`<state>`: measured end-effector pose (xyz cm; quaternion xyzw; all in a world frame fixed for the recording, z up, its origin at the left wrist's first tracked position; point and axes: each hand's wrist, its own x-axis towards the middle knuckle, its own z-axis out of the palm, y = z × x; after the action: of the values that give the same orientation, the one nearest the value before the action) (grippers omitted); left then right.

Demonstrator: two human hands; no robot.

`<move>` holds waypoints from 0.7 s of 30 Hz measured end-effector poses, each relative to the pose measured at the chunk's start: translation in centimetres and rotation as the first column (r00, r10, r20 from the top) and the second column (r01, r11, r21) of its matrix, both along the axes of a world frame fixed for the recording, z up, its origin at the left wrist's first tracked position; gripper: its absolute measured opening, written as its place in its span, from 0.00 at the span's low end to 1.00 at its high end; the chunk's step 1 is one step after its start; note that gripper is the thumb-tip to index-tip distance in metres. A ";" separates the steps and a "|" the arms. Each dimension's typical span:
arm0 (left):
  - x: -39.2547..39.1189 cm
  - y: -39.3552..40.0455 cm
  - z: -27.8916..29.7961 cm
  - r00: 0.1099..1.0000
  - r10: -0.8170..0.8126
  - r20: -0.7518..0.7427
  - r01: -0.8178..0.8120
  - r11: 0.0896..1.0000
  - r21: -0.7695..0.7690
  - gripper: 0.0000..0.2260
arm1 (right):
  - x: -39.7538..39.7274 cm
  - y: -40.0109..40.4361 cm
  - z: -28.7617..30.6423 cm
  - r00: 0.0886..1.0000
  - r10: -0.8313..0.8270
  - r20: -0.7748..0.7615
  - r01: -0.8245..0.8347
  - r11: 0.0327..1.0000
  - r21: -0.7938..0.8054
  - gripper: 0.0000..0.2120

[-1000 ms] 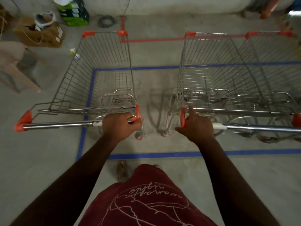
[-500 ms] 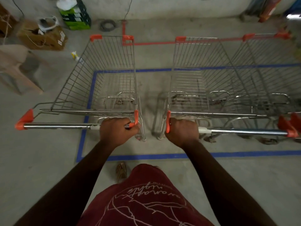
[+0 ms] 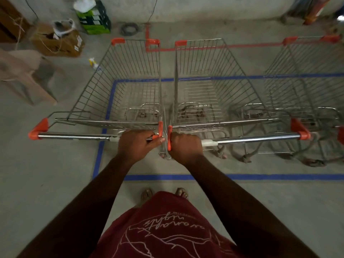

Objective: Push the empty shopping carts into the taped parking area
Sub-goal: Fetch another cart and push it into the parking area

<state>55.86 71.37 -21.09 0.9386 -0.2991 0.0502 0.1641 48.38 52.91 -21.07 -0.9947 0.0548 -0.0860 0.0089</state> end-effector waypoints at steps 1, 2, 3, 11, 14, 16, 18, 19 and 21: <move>0.1 0.2 0.2 1.000 -0.012 -0.008 0.012 1.000 0.008 0.22 | 0.0 0.2 0.1 0.999 0.018 -0.030 -0.017 1.000 0.012 0.12; 0.2 0.3 0.2 1.000 -0.020 -0.022 0.020 1.000 0.017 0.22 | 0.0 0.2 0.1 0.997 0.043 -0.068 -0.041 0.999 0.022 0.09; 0.3 0.5 0.1 0.999 -0.020 -0.043 0.021 1.000 0.022 0.24 | 0.1 0.2 0.2 0.993 0.063 -0.103 -0.060 0.998 0.031 0.06; 0.4 1.1 -0.2 0.996 0.008 -0.092 -0.012 0.999 -0.041 0.31 | 1.3 1.5 -0.4 0.982 0.026 -0.189 -0.016 0.999 0.052 0.10; 0.4 1.9 -0.4 0.996 -0.059 -0.073 0.052 0.994 -0.096 0.29 | 0.8 0.0 -0.4 0.978 0.116 -0.175 -0.079 0.975 0.205 0.21; 0.3 2.0 -0.5 0.998 -0.060 -0.035 0.056 0.993 -0.102 0.26 | -0.1 -2.0 -0.1 0.977 0.171 -0.126 -0.124 0.942 0.313 0.34; 0.1 2.1 -0.7 0.999 -0.054 -0.001 0.053 0.994 -0.093 0.26 | -1.4 -3.6 -0.6 0.989 0.143 -0.038 -0.132 0.968 0.211 0.33; 0.0 2.1 -0.8 0.999 -0.048 0.023 0.050 0.995 -0.086 0.25 | -2.1 -4.0 -1.0 0.992 0.126 0.001 -0.124 0.978 0.168 0.29; -0.2 2.1 -0.7 0.997 -0.046 0.062 0.051 0.995 -0.082 0.25 | -2.8 -3.8 -1.6 0.992 0.106 0.069 -0.116 0.978 0.172 0.25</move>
<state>55.69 73.52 -21.82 0.9215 -0.3242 0.0871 0.1954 45.55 49.07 -22.62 -0.9886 0.0063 -0.1098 0.1028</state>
